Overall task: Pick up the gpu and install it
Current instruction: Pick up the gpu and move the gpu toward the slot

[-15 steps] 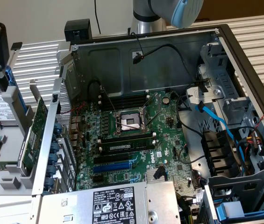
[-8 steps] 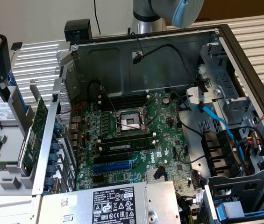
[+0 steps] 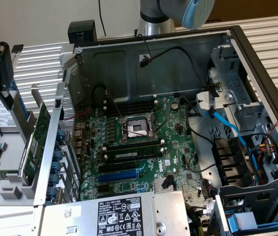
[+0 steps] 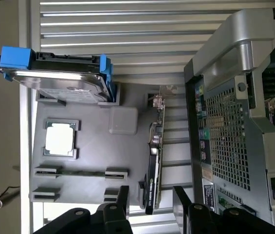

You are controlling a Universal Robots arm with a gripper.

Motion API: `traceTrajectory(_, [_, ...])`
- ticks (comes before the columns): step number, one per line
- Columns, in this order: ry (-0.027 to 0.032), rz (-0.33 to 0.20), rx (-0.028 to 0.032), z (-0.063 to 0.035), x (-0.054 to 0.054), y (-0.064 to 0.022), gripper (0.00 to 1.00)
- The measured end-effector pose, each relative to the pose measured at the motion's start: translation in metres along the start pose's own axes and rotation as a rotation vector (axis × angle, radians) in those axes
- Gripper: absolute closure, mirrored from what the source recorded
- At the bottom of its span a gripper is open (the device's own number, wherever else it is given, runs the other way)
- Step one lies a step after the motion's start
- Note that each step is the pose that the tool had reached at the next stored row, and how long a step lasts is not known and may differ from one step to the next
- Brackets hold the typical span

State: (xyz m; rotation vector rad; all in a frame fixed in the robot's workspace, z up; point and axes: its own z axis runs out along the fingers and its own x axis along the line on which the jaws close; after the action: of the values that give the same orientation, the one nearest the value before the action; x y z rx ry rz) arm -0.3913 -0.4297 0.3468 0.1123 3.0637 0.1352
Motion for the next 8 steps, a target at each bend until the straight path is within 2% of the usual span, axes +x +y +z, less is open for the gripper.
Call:
traceTrajectory(3, [-0.0006, 0.000, -0.0001, 0.0010, 0.0001, -0.0001, 0.52])
traceTrajectory(8, [-0.0038, 0.001, -0.0017, 0.0095, 0.0007, -0.0009, 0.52])
